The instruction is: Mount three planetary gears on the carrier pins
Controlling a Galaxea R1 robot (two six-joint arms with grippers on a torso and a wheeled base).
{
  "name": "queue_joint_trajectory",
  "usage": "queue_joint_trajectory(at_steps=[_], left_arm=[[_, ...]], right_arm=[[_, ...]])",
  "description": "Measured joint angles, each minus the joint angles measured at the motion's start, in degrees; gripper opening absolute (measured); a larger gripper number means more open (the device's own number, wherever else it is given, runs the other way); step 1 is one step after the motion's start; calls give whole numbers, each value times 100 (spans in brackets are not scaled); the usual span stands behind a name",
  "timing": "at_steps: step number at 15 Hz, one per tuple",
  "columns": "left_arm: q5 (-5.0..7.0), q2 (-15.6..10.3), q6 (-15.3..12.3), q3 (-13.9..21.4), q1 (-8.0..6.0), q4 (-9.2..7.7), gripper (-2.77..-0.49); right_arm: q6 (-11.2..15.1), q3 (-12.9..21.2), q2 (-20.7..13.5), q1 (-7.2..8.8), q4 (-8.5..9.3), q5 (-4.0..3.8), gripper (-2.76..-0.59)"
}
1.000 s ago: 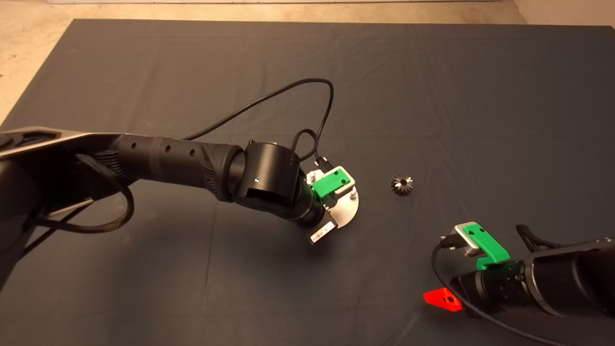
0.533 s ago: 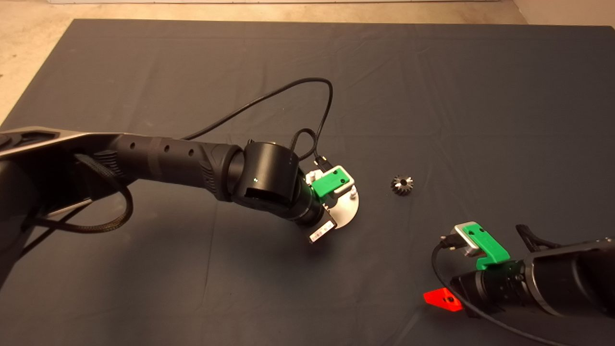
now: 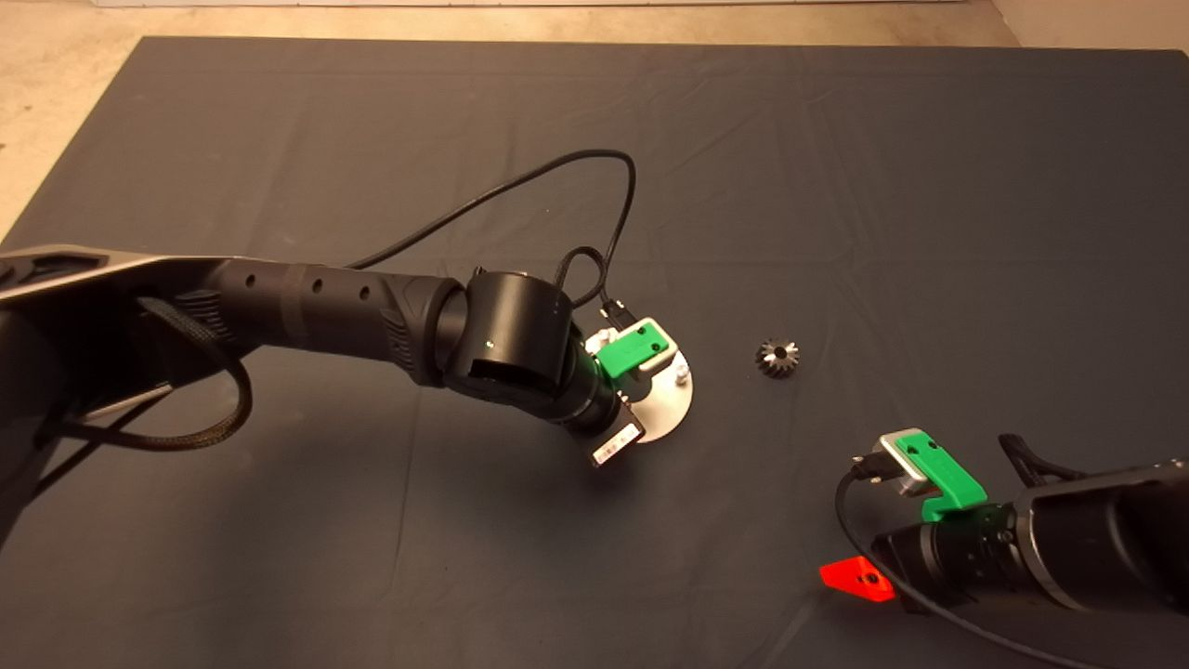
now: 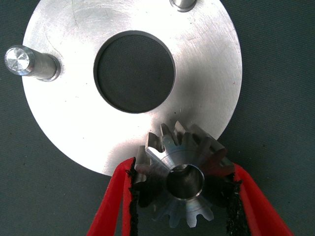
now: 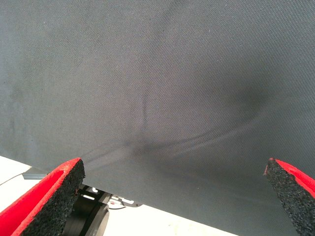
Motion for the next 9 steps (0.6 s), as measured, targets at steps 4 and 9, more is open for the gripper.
queue_joint_trajectory(at_steps=[4, 9], left_arm=[[0, 0, 0, 0, 0, 0, -240], [0, 0, 0, 0, 0, 0, -240]], right_arm=[[0, 0, 0, 0, 0, 0, -60], [0, 0, 0, 0, 0, 0, -61]])
